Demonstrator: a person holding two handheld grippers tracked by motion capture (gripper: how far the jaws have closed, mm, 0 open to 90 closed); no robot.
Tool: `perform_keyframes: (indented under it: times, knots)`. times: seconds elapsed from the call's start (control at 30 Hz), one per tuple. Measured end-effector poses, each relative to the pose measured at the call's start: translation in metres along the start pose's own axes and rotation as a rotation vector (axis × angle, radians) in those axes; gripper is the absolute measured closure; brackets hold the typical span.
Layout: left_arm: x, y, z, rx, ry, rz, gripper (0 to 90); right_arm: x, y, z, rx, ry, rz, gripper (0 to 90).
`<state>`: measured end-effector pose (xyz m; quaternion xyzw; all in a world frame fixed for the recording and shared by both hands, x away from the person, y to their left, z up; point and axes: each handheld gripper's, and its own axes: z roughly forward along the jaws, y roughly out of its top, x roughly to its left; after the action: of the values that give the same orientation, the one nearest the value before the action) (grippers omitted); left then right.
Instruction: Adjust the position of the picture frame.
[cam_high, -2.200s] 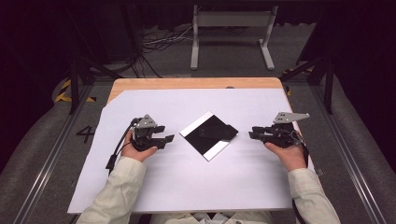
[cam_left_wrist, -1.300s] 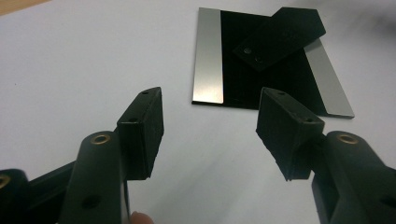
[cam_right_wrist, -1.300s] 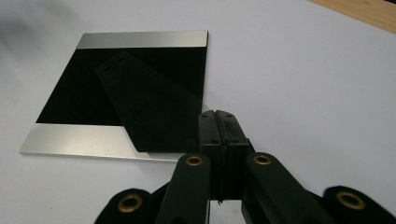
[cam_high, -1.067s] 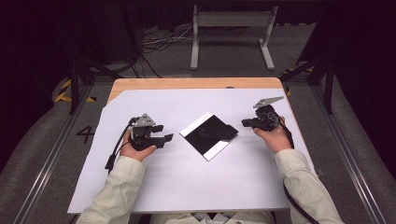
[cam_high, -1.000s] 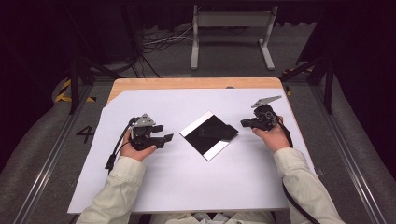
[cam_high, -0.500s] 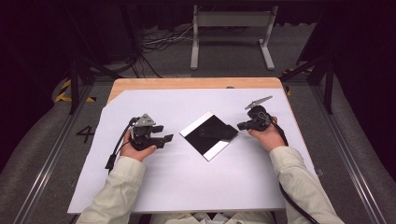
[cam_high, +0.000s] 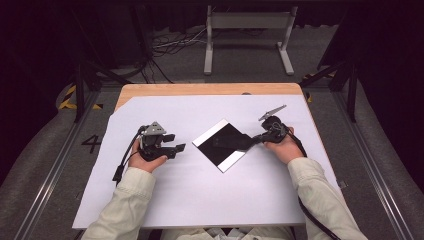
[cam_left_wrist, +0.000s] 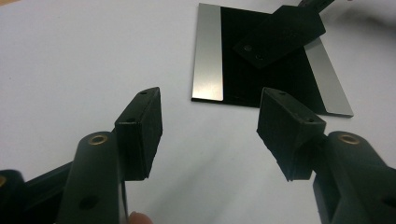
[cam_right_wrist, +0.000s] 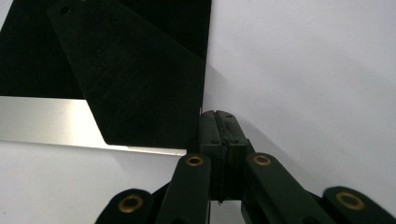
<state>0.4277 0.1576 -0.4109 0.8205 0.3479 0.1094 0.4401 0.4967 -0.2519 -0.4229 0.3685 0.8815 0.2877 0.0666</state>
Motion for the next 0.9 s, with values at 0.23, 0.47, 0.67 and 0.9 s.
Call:
perform_keyframes:
  times: [0.23,0.47,0.67,0.9]
  knots:
    - [0.001,0.000,0.000,-0.002,0.003,-0.005,40.5,0.008,0.000,-0.002,0.046,0.012,-0.046,90.0]
    - [0.003,-0.001,-0.001,0.005,0.005,-0.012,40.0,0.022,0.000,-0.002,0.085,0.043,-0.123,90.0]
    - [0.004,-0.001,-0.001,0.002,0.013,-0.018,39.9,0.038,0.001,-0.001,0.126,0.065,-0.185,90.0]
    - [0.007,-0.002,-0.003,0.005,0.044,-0.045,40.4,0.056,0.003,0.000,0.170,0.078,-0.266,90.0]
